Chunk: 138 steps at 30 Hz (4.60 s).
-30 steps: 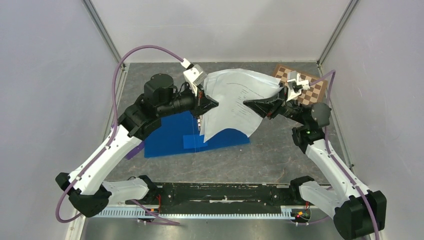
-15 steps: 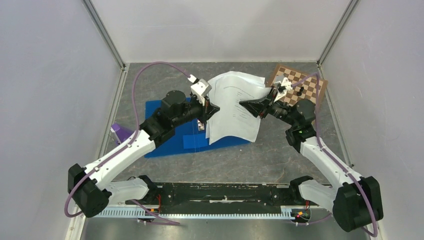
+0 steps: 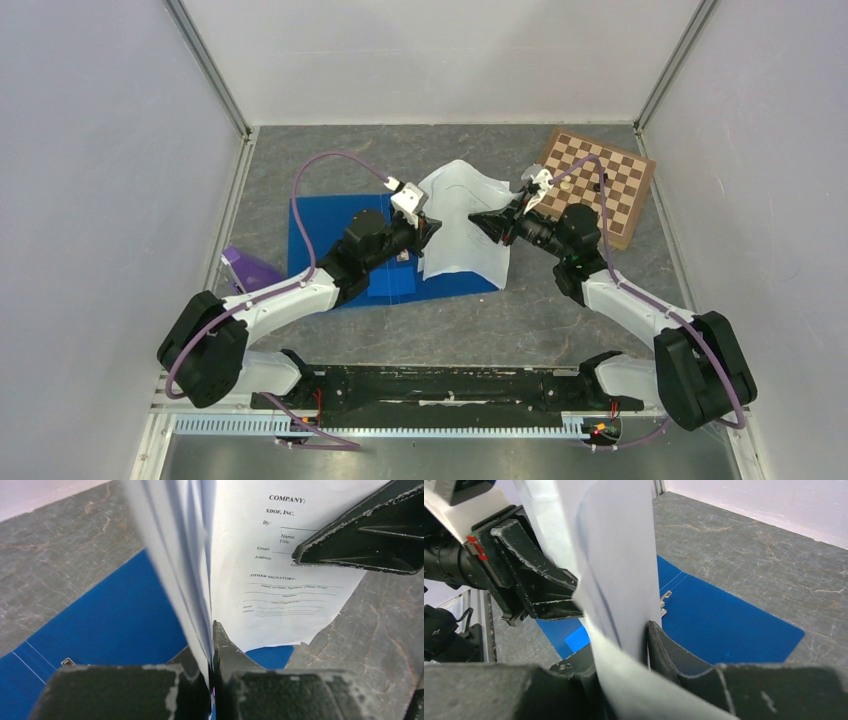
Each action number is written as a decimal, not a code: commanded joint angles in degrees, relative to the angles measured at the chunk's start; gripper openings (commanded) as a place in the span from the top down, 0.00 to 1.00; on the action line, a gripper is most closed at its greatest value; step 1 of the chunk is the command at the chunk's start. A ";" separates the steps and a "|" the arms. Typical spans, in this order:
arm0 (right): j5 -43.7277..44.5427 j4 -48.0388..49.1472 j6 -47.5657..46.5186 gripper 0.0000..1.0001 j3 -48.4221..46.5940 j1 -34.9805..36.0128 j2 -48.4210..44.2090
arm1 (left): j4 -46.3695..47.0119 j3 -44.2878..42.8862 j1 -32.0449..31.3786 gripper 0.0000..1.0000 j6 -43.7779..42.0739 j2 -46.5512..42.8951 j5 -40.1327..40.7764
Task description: Put the files into the folder
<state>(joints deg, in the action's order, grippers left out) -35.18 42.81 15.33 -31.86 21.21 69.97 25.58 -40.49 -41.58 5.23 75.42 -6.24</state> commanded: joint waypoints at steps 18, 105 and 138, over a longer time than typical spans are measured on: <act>5.82 1.84 -5.51 0.68 6.15 1.84 -2.72 | 13.72 7.61 -0.17 0.72 -0.81 -0.75 4.41; 3.26 0.27 -4.85 0.57 9.45 1.99 -10.21 | 9.69 2.60 -1.31 0.98 3.32 -2.89 -8.63; -12.08 -7.00 5.33 0.76 -5.85 1.99 -22.23 | -26.87 -18.55 0.49 0.98 3.16 -21.19 -19.60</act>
<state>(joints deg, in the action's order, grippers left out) -48.18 37.56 21.39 -36.58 23.35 48.45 -5.52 -58.72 -41.47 6.20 53.98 -25.65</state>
